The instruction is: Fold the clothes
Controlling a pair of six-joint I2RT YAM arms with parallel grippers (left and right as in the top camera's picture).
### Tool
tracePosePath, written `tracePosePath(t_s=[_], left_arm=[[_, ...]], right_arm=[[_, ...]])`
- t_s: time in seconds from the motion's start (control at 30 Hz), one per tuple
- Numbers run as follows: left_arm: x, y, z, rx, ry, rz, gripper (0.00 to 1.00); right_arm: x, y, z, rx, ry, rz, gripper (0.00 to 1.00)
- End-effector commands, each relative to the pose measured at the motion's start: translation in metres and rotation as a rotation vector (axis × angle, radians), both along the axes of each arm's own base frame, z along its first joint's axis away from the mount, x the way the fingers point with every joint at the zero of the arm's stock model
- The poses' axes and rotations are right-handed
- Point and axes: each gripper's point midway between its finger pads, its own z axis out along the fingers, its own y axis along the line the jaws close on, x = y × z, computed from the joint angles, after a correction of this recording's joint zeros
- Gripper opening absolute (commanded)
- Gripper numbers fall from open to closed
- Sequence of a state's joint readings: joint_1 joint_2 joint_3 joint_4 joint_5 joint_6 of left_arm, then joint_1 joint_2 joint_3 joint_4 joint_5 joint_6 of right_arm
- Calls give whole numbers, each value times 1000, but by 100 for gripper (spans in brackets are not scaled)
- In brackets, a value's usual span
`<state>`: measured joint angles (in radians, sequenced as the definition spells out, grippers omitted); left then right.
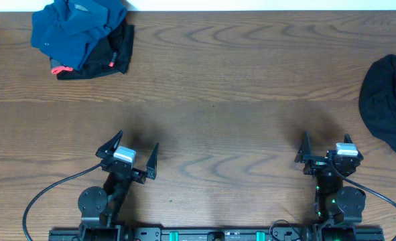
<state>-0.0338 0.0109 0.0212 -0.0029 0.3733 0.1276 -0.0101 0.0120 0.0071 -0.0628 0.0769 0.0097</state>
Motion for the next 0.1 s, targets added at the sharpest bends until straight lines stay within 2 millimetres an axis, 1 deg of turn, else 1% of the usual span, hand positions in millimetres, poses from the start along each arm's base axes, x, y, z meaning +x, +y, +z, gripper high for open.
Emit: tracePosePath(t_s=[0.0, 0.07], left_arm=[[0, 1, -16, -6, 52, 6, 98], [0, 1, -16, -6, 52, 6, 98]], right_arm=[[0, -2, 0, -14, -1, -4, 99], [0, -2, 0, -14, -1, -4, 99]])
